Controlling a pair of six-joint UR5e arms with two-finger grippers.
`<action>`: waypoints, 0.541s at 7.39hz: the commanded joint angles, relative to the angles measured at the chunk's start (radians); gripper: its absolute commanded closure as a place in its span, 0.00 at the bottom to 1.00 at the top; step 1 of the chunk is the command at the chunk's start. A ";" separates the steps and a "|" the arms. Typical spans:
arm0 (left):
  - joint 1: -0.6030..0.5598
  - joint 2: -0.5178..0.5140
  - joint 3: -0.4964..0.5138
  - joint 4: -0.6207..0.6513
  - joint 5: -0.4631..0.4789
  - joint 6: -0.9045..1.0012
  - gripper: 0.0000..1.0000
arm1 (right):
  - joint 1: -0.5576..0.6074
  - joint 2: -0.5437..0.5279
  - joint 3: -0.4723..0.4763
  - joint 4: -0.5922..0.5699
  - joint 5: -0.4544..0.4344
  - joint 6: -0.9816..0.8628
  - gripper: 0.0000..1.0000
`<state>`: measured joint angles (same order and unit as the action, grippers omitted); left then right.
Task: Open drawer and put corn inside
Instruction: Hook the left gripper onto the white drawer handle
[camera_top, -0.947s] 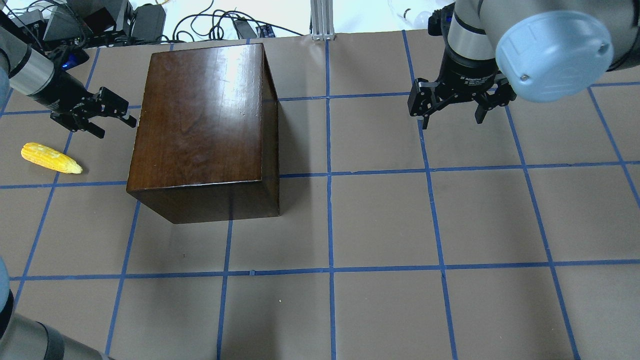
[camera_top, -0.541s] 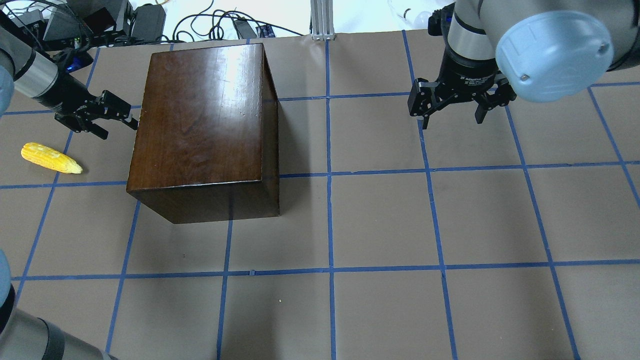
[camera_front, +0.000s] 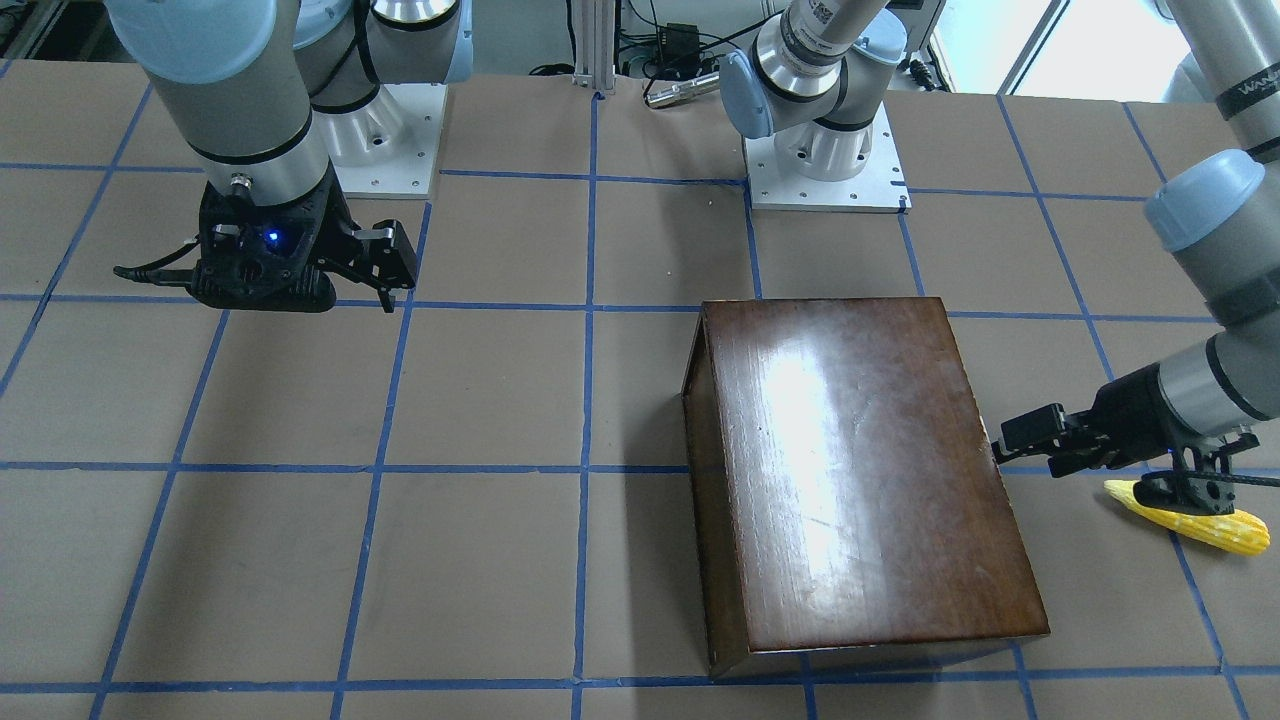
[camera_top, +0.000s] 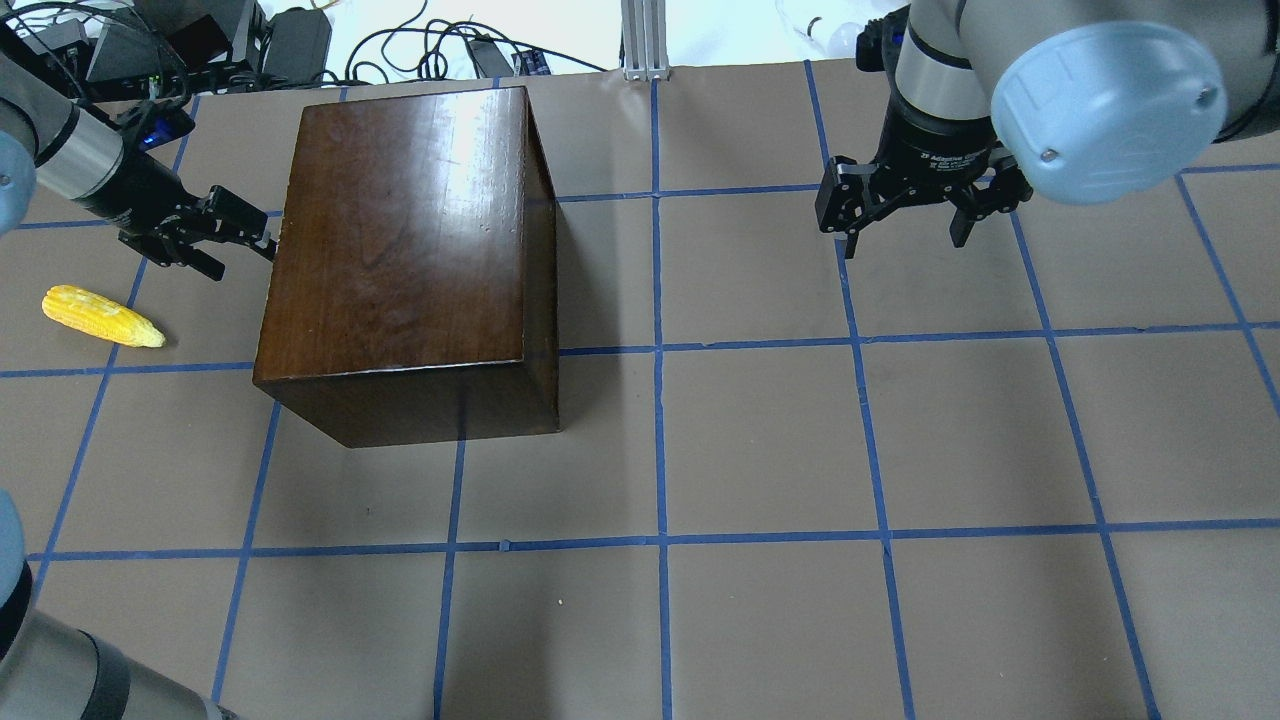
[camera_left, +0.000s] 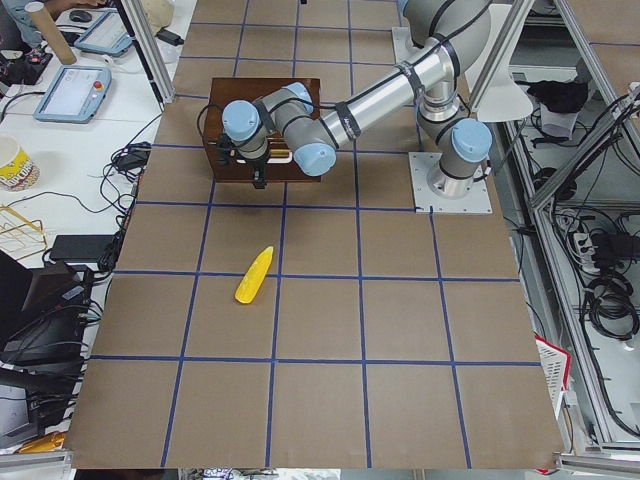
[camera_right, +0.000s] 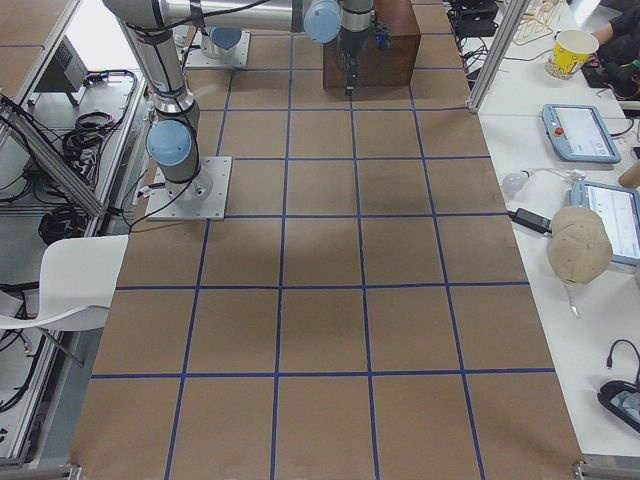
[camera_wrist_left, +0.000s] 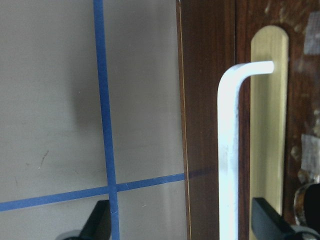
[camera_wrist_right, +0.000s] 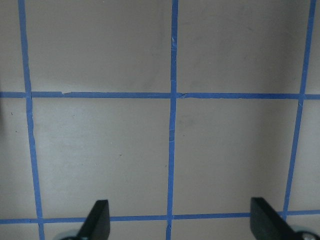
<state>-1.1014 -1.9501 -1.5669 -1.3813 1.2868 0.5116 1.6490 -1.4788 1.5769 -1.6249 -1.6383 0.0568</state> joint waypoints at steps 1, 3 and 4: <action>0.000 -0.007 0.001 -0.001 -0.007 -0.007 0.00 | 0.000 0.000 0.000 -0.001 0.000 0.000 0.00; 0.002 -0.016 0.001 0.001 -0.009 -0.072 0.00 | 0.000 0.000 0.002 0.000 0.000 0.000 0.00; 0.000 -0.019 0.001 -0.001 -0.007 -0.074 0.00 | 0.000 0.000 0.000 0.000 0.000 0.000 0.00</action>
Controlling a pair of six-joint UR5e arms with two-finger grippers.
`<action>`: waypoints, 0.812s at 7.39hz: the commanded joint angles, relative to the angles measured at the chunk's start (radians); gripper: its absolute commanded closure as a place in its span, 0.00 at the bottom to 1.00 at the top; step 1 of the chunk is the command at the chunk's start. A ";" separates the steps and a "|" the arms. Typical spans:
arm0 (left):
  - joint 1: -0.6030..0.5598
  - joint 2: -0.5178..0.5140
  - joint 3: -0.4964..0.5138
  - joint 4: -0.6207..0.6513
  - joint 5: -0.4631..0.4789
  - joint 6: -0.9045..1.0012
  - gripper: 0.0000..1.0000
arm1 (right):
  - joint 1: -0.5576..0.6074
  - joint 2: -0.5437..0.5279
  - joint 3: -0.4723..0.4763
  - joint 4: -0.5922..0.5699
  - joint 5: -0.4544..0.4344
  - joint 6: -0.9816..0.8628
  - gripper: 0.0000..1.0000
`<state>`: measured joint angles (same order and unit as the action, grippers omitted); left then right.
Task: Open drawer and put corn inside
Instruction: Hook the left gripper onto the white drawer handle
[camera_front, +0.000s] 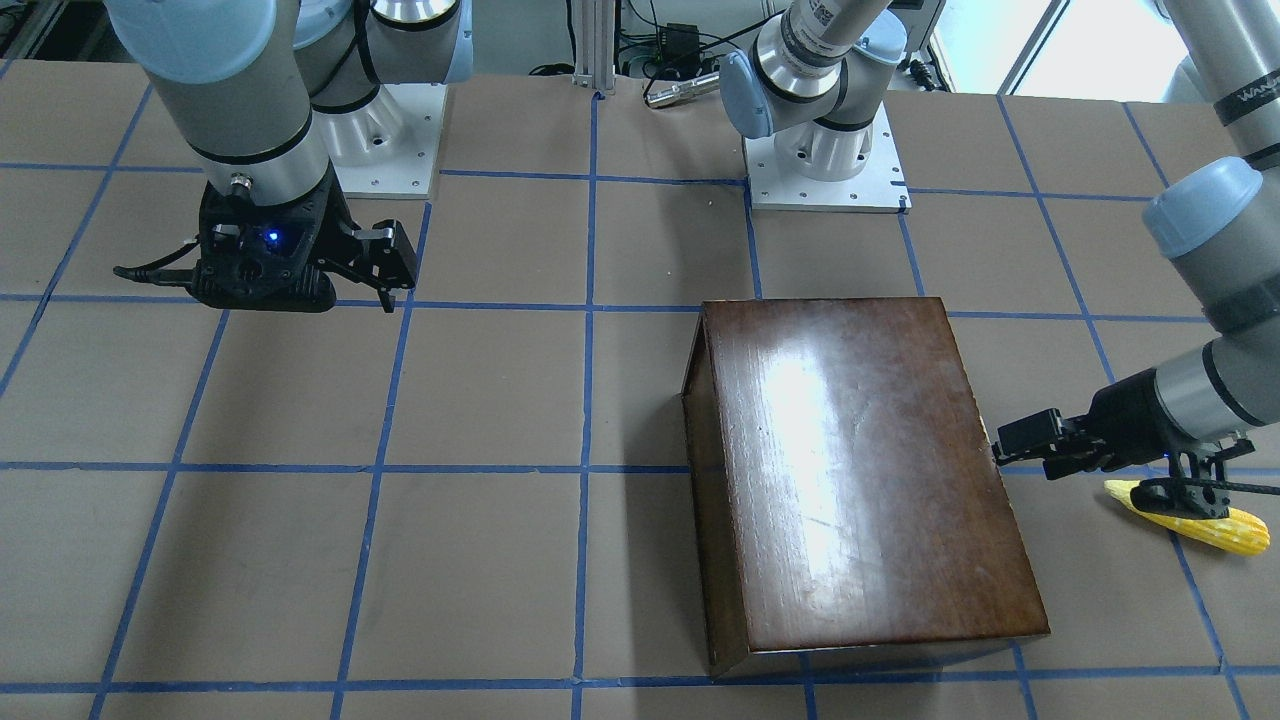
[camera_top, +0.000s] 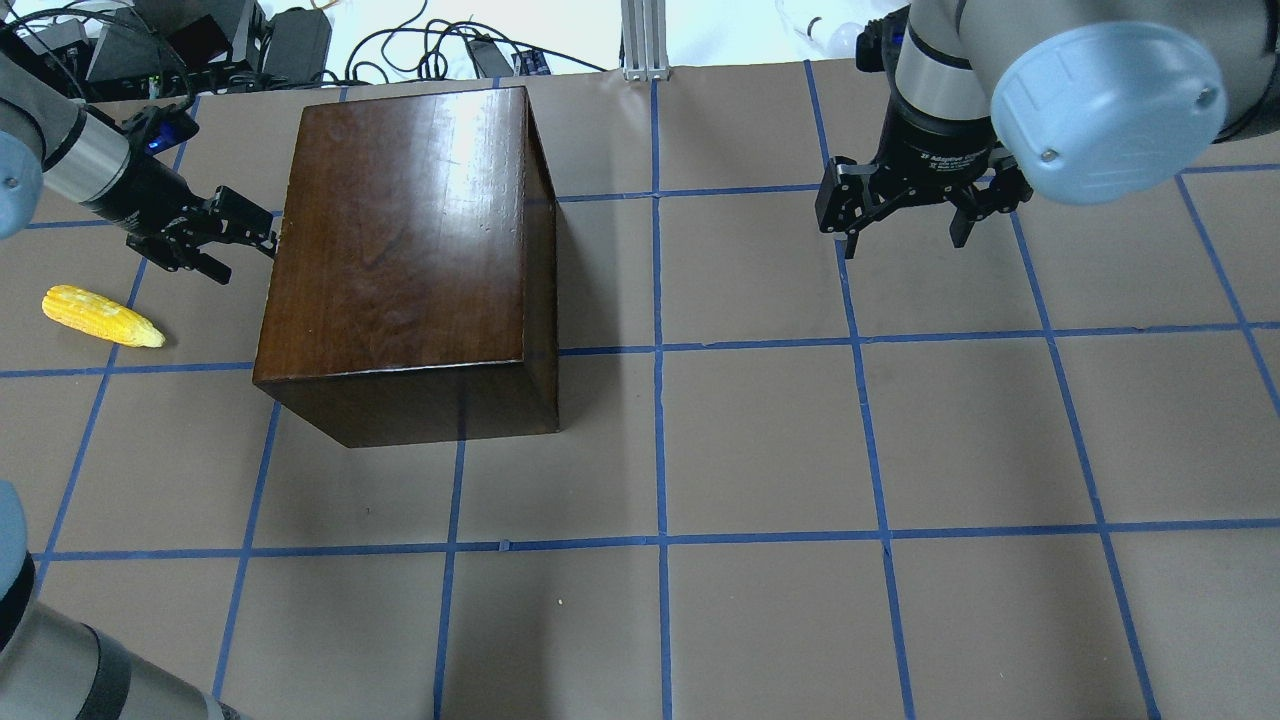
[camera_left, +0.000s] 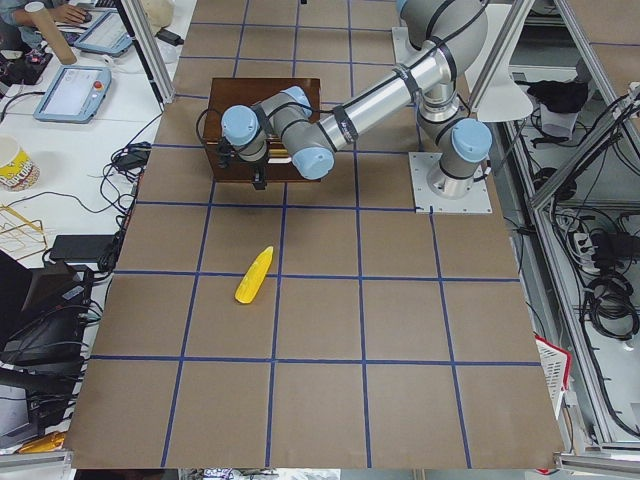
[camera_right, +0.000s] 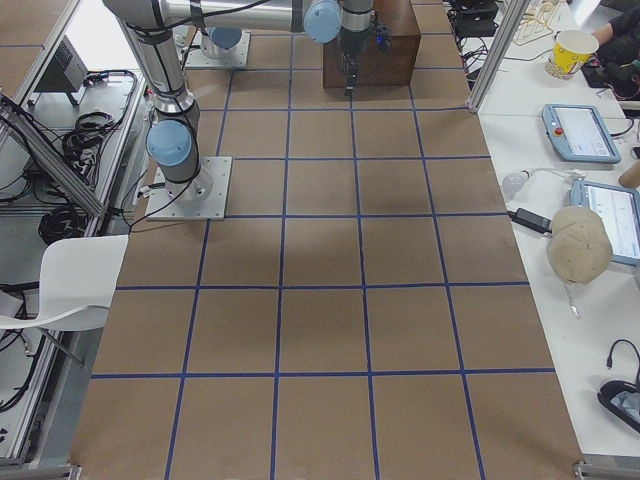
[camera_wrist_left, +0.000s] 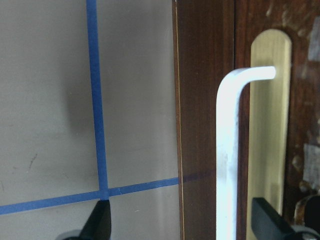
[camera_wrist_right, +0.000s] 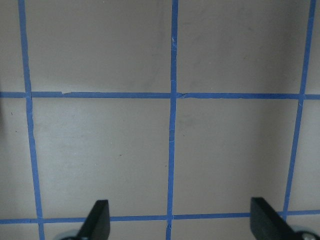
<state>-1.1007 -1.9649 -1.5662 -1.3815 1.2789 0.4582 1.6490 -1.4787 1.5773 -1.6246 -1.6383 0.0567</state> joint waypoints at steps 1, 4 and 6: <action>-0.001 -0.008 0.000 -0.001 0.000 -0.021 0.00 | 0.000 0.000 0.000 -0.001 0.000 0.000 0.00; -0.001 -0.018 -0.001 0.001 -0.001 -0.018 0.00 | 0.000 0.000 0.000 0.000 0.000 0.000 0.00; -0.001 -0.025 0.000 0.001 -0.001 -0.018 0.00 | 0.000 0.000 0.000 -0.001 0.000 0.000 0.00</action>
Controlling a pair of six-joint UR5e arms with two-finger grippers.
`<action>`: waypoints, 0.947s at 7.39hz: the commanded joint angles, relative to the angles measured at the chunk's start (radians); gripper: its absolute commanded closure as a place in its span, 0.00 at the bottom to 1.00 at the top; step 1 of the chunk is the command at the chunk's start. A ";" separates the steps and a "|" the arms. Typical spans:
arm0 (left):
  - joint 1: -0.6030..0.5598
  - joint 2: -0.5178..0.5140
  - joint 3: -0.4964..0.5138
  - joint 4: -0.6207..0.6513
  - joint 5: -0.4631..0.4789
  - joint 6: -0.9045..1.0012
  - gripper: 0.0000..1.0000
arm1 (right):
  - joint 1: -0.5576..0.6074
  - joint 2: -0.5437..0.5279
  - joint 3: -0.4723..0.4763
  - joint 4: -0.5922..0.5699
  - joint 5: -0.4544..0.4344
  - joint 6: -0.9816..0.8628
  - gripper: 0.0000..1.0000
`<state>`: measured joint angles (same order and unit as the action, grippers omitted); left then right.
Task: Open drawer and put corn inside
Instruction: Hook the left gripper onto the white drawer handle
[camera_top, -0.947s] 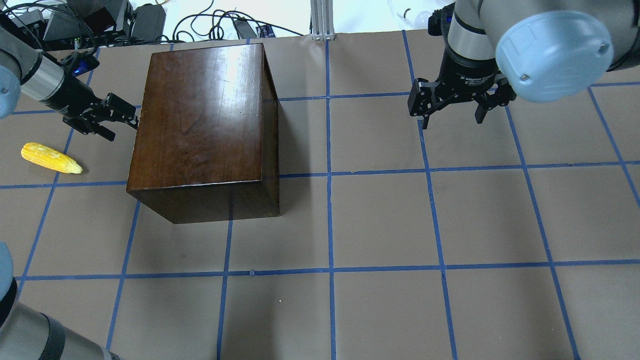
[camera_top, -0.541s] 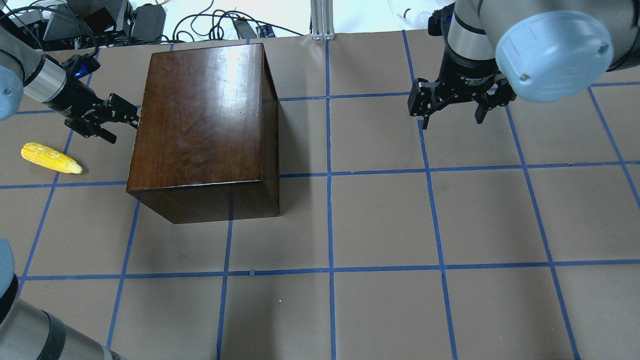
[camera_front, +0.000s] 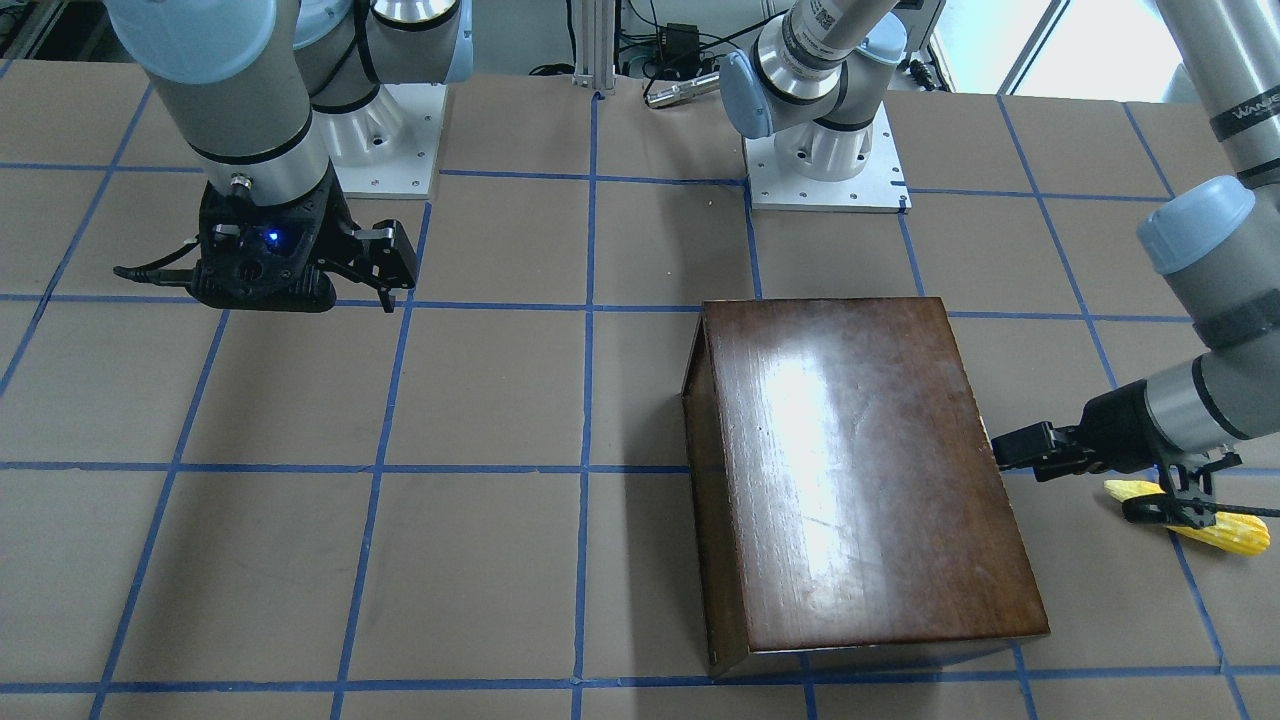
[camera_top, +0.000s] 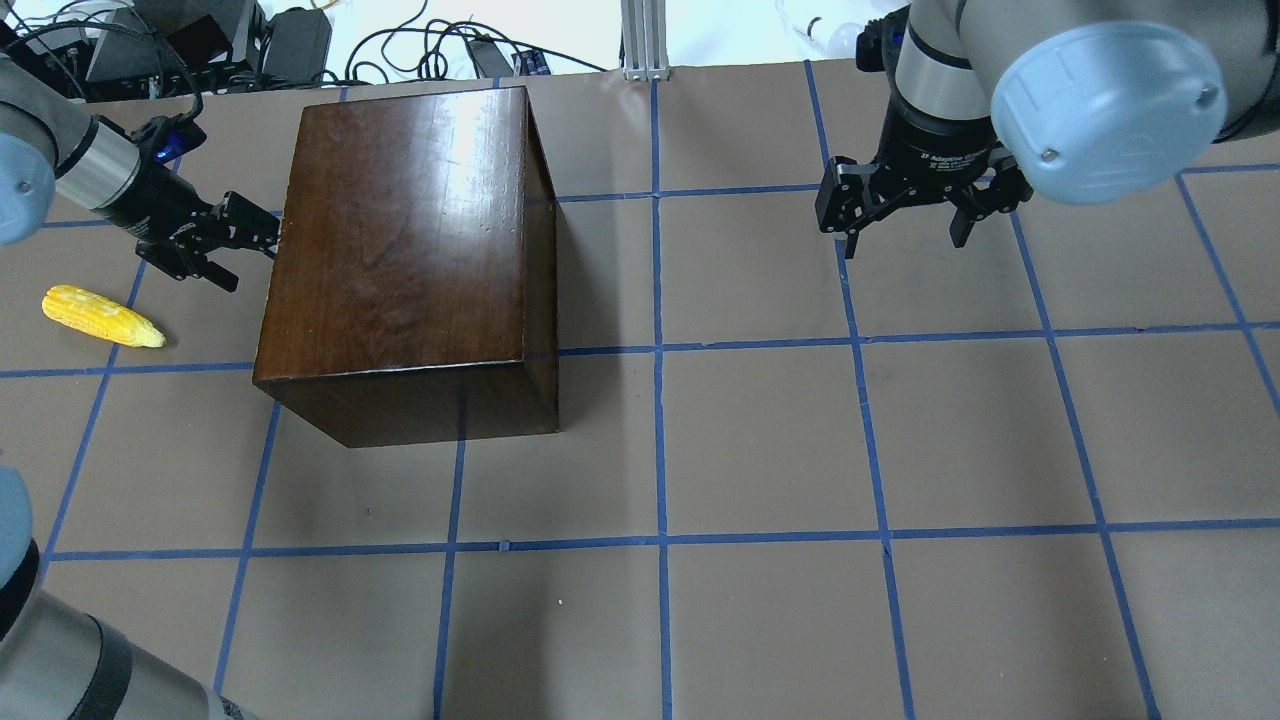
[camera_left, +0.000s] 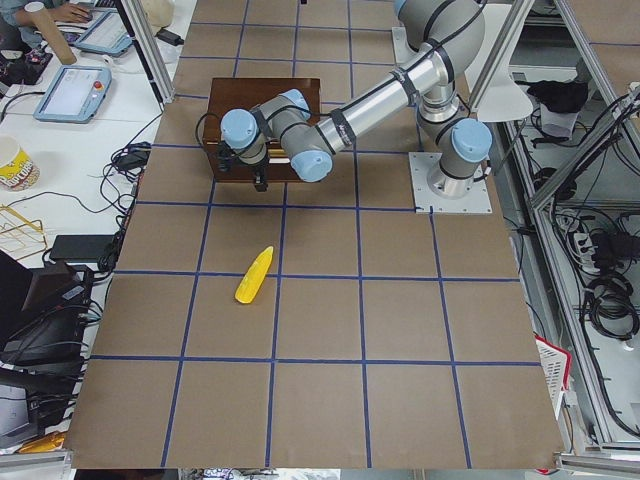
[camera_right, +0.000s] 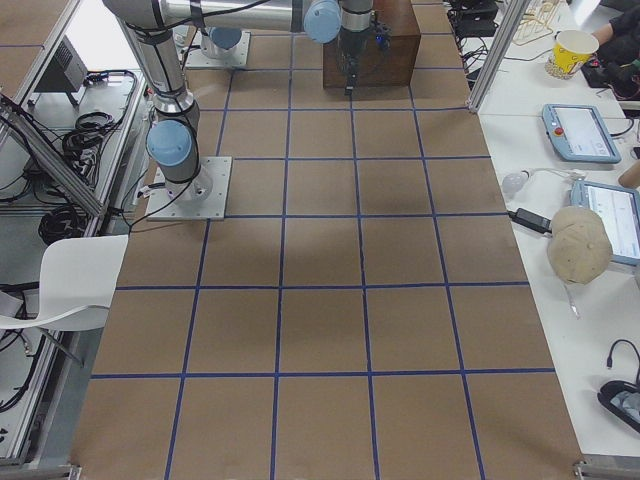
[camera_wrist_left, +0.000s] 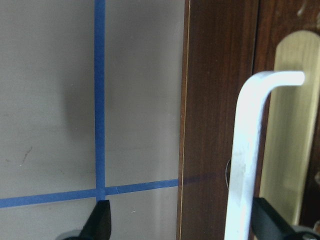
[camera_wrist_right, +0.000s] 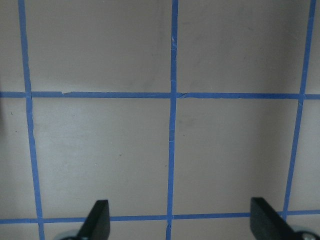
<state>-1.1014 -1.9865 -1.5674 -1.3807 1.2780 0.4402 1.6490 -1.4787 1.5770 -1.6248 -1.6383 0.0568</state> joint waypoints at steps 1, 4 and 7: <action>0.000 -0.005 0.000 0.005 0.001 0.000 0.00 | 0.000 0.000 0.000 0.000 0.000 0.000 0.00; 0.002 -0.009 0.000 0.008 0.004 0.000 0.00 | 0.000 0.000 0.000 0.000 0.000 0.000 0.00; 0.031 -0.009 0.004 0.009 0.009 0.009 0.00 | 0.000 0.000 0.000 0.000 0.000 0.000 0.00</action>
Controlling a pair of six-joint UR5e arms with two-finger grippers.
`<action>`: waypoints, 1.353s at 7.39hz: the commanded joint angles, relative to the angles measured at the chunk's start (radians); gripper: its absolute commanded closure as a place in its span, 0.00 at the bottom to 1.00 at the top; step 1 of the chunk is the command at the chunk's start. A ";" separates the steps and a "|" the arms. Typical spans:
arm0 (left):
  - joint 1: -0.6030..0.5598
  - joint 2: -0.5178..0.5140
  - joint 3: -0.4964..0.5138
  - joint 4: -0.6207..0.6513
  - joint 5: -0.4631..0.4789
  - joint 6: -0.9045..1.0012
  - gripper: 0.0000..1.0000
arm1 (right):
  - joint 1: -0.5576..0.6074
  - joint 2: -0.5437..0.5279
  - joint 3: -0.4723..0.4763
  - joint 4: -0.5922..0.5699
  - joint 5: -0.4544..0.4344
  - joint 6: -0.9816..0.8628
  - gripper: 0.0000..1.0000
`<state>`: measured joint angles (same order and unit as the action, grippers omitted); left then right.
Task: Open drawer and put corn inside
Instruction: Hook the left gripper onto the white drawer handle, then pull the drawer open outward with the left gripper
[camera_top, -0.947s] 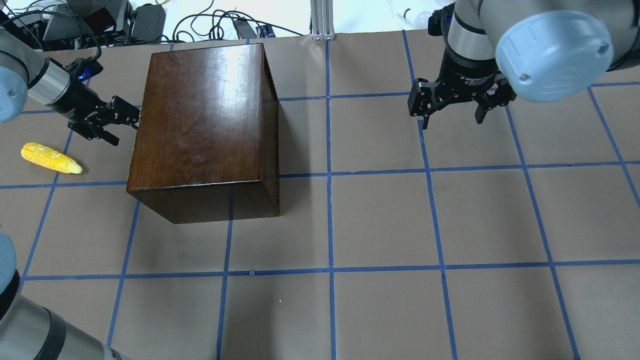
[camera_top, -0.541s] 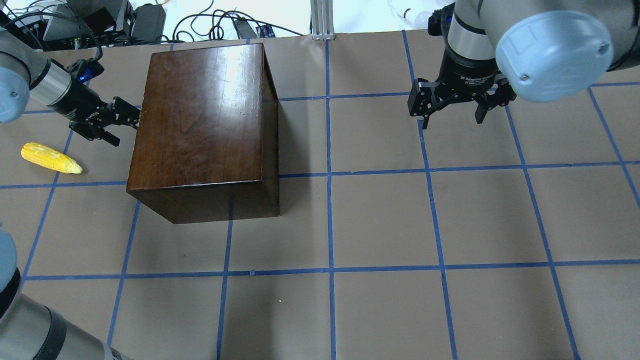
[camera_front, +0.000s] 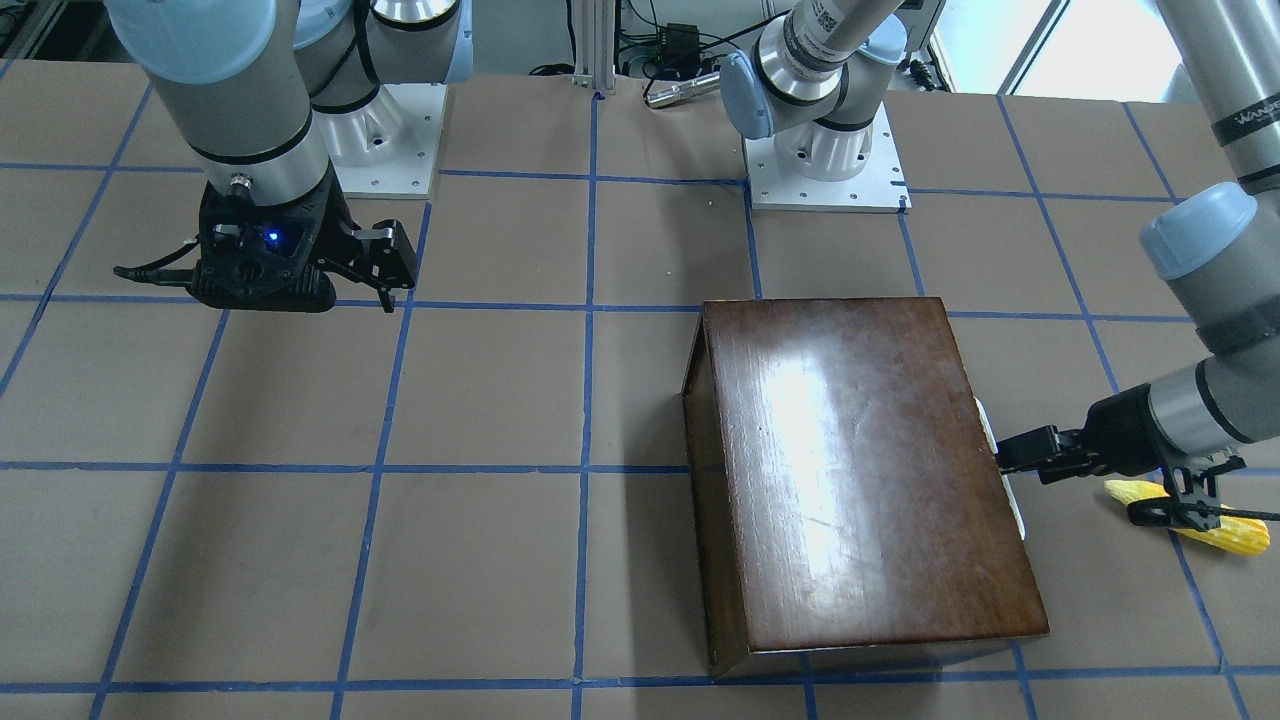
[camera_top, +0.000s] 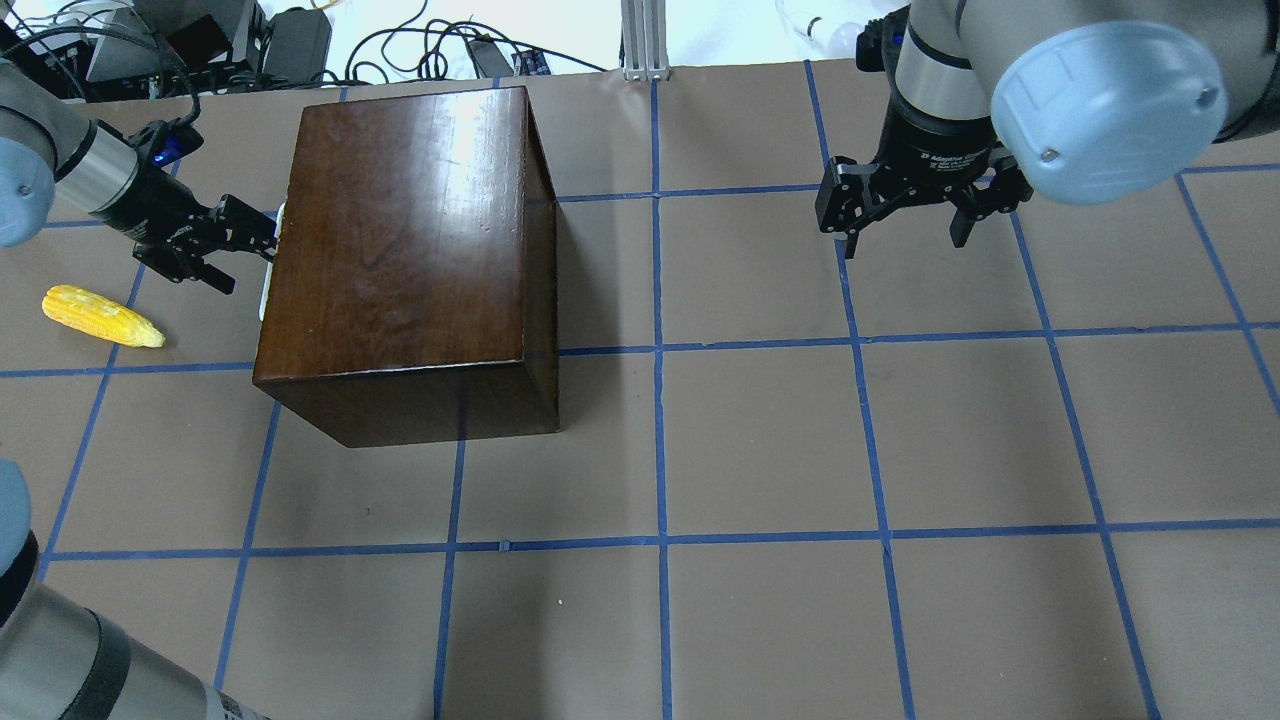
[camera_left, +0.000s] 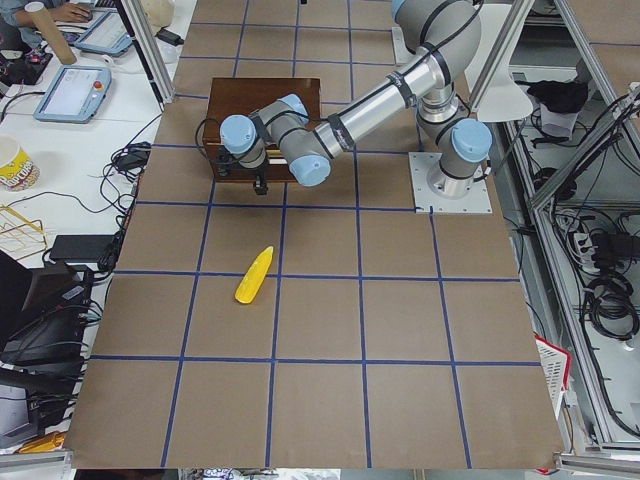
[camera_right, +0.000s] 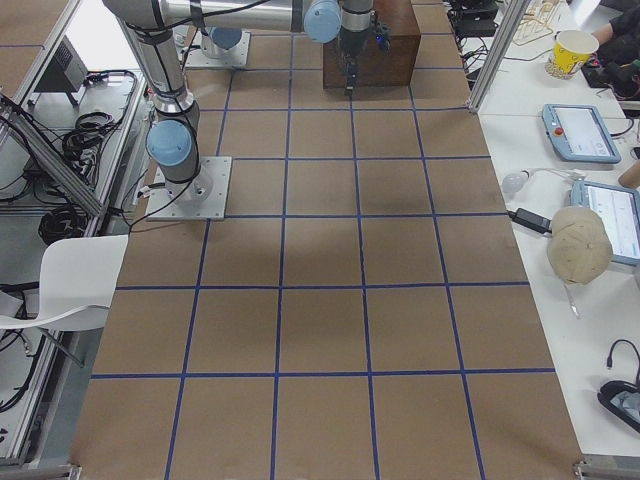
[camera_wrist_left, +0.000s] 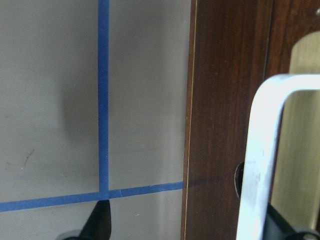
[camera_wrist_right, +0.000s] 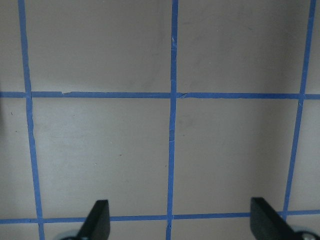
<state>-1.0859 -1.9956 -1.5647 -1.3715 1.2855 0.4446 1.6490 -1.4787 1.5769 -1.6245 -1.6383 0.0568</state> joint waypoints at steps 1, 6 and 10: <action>0.024 0.000 0.003 0.002 0.002 0.008 0.00 | 0.000 0.000 0.000 0.000 0.000 0.000 0.00; 0.050 -0.002 0.014 0.002 0.008 0.026 0.00 | 0.000 0.000 0.000 0.000 0.000 0.000 0.00; 0.087 -0.008 0.014 0.026 0.024 0.043 0.00 | 0.000 0.000 0.000 -0.001 0.000 0.000 0.00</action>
<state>-1.0031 -2.0007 -1.5536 -1.3487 1.2977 0.4867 1.6490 -1.4788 1.5770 -1.6247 -1.6383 0.0568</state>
